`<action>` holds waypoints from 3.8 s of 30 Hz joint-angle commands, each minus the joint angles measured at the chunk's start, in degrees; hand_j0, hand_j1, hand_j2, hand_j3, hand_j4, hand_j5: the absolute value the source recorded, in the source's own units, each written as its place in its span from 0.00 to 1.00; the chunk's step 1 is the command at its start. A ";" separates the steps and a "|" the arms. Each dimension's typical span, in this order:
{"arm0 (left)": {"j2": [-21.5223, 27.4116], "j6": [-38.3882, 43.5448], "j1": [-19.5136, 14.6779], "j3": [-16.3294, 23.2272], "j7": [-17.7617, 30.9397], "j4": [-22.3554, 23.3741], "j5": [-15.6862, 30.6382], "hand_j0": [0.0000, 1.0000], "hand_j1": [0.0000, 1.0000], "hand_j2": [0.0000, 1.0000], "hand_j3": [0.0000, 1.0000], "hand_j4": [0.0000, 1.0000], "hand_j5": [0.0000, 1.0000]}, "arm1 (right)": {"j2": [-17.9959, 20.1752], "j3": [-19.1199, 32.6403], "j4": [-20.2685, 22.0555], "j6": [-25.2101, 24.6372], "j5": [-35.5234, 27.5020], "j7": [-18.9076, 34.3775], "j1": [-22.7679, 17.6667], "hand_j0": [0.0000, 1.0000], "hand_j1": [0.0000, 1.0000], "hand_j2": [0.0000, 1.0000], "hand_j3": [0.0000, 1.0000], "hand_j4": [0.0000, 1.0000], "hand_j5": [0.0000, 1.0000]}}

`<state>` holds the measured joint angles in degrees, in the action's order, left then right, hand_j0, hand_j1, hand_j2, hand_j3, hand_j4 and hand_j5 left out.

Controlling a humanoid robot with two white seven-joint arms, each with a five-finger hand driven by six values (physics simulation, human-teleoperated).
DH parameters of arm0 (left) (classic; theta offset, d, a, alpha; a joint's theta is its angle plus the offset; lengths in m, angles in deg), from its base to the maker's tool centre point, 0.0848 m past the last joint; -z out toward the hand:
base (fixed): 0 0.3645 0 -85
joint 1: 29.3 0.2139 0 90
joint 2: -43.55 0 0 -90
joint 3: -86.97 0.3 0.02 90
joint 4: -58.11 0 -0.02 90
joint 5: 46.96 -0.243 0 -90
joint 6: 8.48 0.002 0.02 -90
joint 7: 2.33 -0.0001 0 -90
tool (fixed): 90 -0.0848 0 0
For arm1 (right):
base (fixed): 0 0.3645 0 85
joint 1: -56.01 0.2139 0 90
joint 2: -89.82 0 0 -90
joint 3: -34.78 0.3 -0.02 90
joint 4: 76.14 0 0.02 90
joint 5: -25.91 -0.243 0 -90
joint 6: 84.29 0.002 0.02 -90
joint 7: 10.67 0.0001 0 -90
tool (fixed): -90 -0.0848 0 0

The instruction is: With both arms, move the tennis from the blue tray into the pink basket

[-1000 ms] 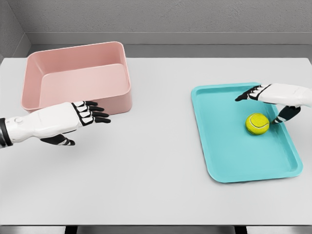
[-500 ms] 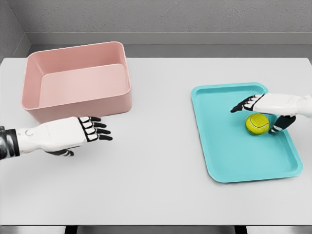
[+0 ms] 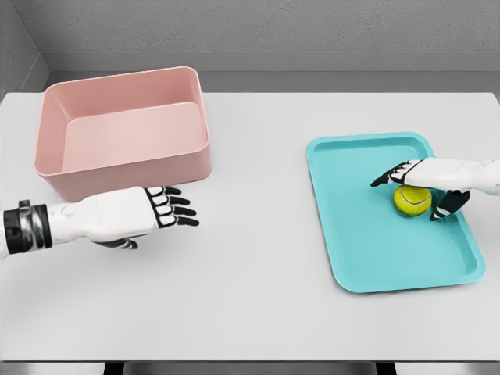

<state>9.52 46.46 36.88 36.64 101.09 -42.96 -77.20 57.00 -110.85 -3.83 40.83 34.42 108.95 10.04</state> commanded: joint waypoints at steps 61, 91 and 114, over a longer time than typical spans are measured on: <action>-0.42 0.06 -8.00 9.81 -0.23 -0.01 5.81 1.00 1.00 1.00 1.00 1.00 1.00 | -0.49 0.26 3.28 -0.12 -1.04 1.14 3.43 0.59 0.59 0.59 0.59 0.59 0.59; 1.95 0.06 -8.09 9.81 -0.41 -0.01 5.72 1.00 1.00 1.00 1.00 1.00 1.00 | -11.56 0.18 17.69 -0.12 -1.92 2.54 6.68 0.59 0.59 0.59 0.59 0.59 0.59; 3.09 0.06 -8.00 9.72 -0.58 -0.01 5.63 1.00 1.00 1.00 1.00 1.00 1.00 | -28.26 -9.31 6.09 -0.12 -1.04 3.42 7.82 0.57 0.57 0.57 0.57 0.57 0.57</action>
<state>12.52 46.47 28.89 46.40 100.65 -42.97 -71.99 29.97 -119.32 3.60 40.91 33.88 112.39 17.95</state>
